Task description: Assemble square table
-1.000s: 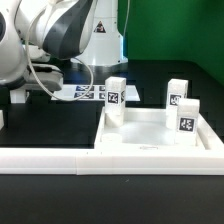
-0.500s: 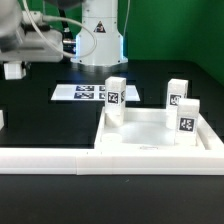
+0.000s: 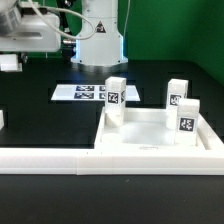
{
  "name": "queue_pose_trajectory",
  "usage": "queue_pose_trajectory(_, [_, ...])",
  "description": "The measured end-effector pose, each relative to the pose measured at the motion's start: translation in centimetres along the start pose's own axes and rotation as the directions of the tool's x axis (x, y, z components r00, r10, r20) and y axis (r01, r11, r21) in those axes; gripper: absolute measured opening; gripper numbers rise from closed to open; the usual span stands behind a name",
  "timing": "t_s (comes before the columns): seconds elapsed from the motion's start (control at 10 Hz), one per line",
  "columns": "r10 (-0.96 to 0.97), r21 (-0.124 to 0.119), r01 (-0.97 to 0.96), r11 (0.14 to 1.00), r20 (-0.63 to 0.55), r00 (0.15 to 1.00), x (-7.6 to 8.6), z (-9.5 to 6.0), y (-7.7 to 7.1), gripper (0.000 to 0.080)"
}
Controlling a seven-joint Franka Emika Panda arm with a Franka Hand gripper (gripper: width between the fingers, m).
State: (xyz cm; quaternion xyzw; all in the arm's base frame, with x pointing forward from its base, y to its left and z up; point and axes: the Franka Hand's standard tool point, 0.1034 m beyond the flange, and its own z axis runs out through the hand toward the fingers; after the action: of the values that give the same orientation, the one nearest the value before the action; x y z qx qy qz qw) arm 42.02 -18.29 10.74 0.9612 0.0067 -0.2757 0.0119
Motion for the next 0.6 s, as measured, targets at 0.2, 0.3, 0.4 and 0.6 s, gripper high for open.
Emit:
queue_pose_trajectory(0.2, [0.079, -0.006, -0.081, 0.997, -0.174, 0.982, 2.6, -6.6, -4.9, 0.0288])
queue_pose_trajectory(0.3, [0.078, -0.023, -0.086, 0.996, -0.228, 0.970, 3.4, -9.1, -6.8, 0.0288])
queue_pose_trajectory(0.4, [0.058, -0.038, -0.070, 0.997, -0.262, 0.963, 4.2, -10.4, -7.6, 0.0288])
queue_pose_trajectory(0.6, [0.041, -0.039, -0.062, 0.997, -0.396, 0.917, 4.7, -9.7, -7.0, 0.0288])
